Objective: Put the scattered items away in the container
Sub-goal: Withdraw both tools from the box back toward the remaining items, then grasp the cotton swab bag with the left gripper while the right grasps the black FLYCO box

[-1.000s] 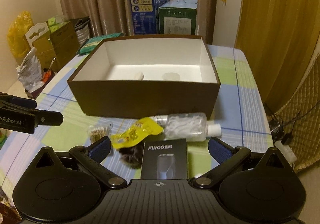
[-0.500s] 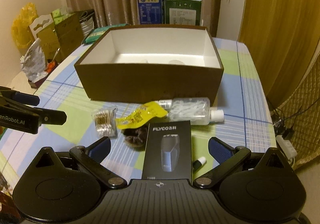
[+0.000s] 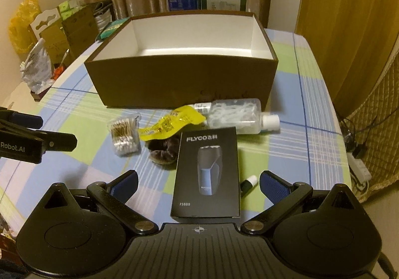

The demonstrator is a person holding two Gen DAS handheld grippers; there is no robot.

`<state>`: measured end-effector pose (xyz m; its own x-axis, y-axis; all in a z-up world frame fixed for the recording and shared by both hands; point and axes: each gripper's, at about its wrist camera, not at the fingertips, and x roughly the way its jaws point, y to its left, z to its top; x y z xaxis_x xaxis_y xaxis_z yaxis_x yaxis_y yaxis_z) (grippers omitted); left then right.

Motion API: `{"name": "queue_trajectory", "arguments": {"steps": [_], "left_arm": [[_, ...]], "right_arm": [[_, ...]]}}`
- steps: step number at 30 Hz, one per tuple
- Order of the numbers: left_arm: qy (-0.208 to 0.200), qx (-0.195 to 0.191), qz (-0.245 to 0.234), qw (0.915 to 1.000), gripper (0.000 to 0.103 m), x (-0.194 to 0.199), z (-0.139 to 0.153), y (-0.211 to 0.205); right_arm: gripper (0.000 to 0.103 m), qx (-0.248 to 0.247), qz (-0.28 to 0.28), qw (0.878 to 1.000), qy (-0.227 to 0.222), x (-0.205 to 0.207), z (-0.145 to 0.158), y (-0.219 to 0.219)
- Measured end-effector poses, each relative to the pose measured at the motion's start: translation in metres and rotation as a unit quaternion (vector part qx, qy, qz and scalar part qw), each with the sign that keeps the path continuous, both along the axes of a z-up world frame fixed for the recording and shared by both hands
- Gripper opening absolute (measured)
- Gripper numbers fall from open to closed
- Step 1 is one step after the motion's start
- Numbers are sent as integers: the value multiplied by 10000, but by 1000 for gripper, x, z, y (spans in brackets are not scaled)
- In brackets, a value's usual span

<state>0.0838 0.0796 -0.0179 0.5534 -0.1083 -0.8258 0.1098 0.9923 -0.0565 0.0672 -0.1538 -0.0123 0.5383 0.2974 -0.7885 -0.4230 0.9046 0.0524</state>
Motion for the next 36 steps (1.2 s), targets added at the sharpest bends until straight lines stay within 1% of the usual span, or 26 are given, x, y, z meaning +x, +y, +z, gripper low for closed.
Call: {"name": "queue_trajectory", "arguments": {"steps": [6, 16, 25, 28, 30, 36], "left_arm": [[101, 35, 81, 9999, 94, 1, -9, 4], [262, 74, 96, 9996, 94, 9, -24, 2], [382, 155, 197, 9990, 94, 21, -39, 6], [393, 161, 242, 9988, 94, 26, -45, 7], [402, 163, 243, 9988, 94, 29, -48, 5], [475, 101, 187, 9986, 94, 38, -60, -1]], "right_arm": [[101, -79, 42, 9999, 44, 0, -8, 2], [101, -481, 134, 9987, -71, 5, -32, 8], [100, -545, 147, 9984, 16, 14, -48, 13], [99, -598, 144, 9981, 19, 18, -54, 16], [94, -641, 143, 9978, 29, 22, -57, 19], [89, -803, 130, 9966, 92, 32, -70, 21]]}}
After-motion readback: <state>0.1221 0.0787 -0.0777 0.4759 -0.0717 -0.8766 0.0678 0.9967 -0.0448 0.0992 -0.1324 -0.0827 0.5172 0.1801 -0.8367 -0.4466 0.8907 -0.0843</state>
